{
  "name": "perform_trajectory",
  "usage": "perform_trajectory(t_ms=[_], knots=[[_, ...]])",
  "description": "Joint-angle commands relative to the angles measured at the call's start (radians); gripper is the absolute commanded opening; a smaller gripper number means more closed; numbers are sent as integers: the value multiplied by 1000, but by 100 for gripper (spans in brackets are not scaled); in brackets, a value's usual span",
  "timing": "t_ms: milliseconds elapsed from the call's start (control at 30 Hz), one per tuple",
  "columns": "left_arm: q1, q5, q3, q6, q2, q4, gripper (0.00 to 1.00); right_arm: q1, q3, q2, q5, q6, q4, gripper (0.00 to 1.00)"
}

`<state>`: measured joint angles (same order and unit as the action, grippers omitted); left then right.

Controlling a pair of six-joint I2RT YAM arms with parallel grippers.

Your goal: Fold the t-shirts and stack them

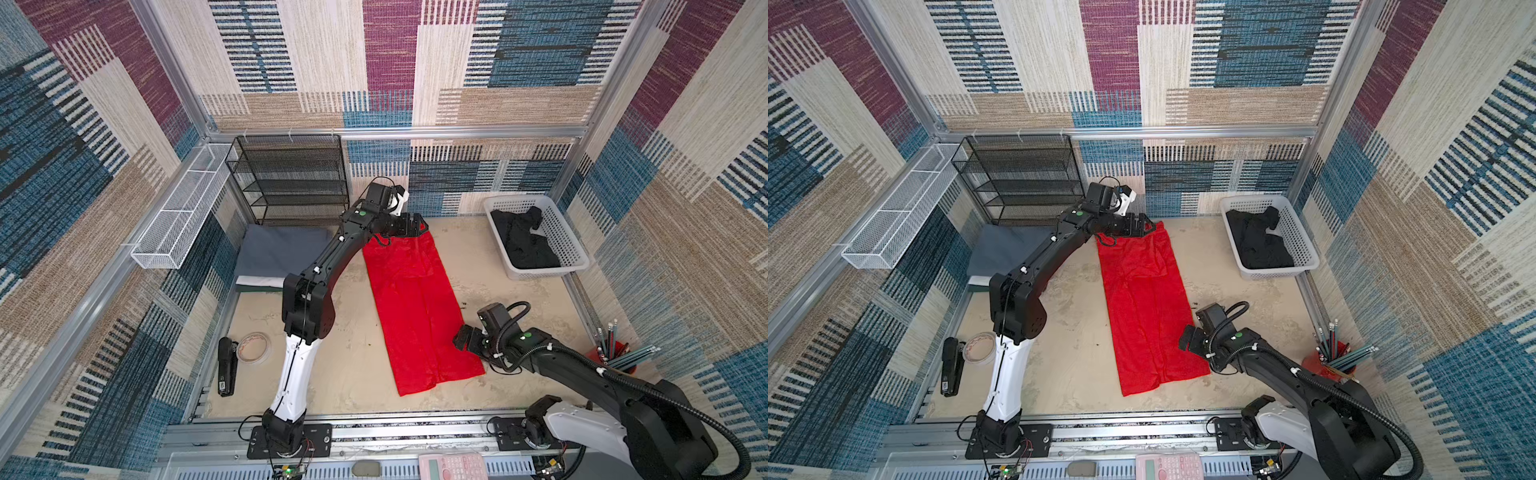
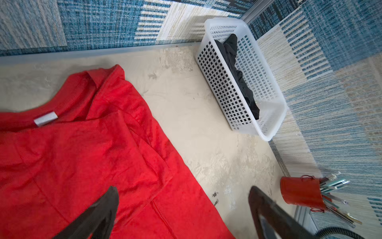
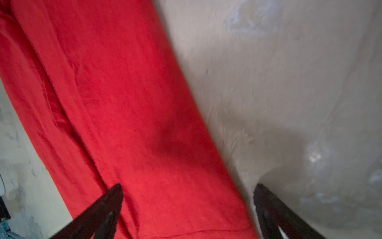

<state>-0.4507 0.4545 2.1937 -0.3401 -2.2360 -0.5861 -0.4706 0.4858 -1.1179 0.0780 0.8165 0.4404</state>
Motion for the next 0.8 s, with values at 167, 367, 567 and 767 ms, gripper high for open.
perform_trajectory(t_ms=[167,367,567,767], knots=[[-17,-100,-466,-58,315,241,98,32,-18,-29,-8,-45,-54,90],[-19,-119,-759,-93,521,267,98,35,-17,-53,-33,-81,-14,86],[-45,-170,-1072,-136,773,276,98,35,-24,-1,-13,-96,18,84],[-60,-182,-1278,-202,949,261,98,36,-89,73,64,-70,28,75]])
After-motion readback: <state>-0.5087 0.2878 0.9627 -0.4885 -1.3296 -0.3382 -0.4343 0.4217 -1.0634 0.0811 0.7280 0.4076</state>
